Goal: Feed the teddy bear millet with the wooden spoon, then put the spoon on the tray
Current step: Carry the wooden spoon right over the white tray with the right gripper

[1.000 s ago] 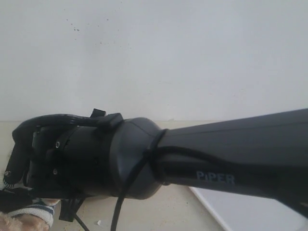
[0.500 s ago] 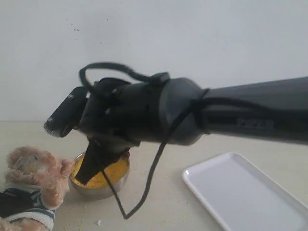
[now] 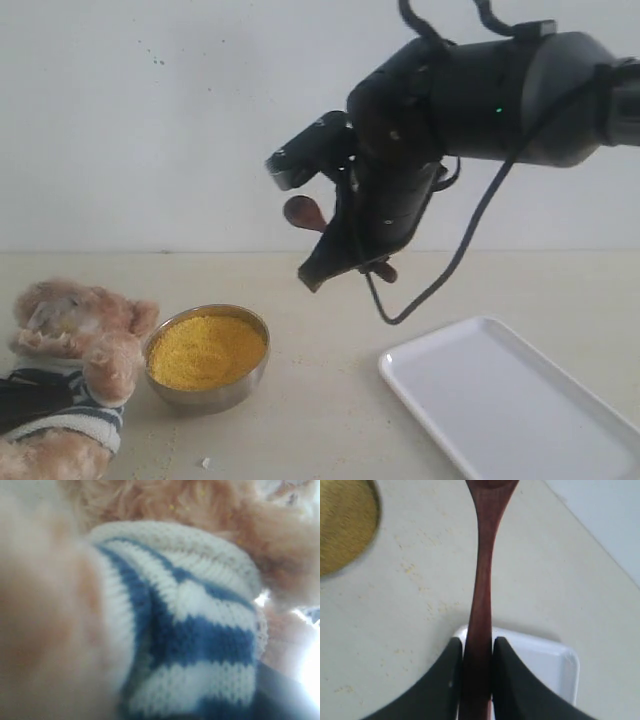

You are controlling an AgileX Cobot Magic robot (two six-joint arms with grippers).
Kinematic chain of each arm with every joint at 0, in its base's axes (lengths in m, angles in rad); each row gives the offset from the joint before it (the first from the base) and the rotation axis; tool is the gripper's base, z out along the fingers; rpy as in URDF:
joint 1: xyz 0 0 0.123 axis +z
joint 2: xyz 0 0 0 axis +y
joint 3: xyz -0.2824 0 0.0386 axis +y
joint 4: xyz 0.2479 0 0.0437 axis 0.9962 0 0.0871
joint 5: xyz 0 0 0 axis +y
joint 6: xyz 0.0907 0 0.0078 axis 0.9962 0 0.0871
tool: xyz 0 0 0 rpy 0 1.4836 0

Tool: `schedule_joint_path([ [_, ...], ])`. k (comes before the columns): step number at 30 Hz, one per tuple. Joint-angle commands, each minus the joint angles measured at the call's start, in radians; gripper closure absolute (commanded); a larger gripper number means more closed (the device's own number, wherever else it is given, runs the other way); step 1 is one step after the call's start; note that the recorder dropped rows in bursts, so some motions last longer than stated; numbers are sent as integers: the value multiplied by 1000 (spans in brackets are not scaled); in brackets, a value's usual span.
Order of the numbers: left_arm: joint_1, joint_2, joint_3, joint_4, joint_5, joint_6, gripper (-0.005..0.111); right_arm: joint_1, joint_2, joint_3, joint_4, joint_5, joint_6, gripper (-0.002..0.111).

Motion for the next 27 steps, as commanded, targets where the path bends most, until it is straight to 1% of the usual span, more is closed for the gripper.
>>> schedule_joint_path([
  [1, -2, -1, 4, -36, 55, 3, 103, -97, -44, 46, 140, 26, -95, 108],
  [7, -2, -1, 4, -40, 55, 3, 103, -166, -114, 212, 185, 29, -198, 108],
  [9, -2, -1, -5, -40, 55, 3, 103, -168, -138, 270, 198, 49, -270, 108],
  [12, -2, -1, -42, -40, 55, 3, 103, -166, -175, 338, 253, 6, -326, 108],
  [16, -2, 18, -76, -40, 55, 1, 103, -166, -195, 357, 315, 9, -351, 108],
  [27, -2, 98, -80, -40, 55, -15, 103, -166, -194, 357, 324, -10, -310, 108],
])
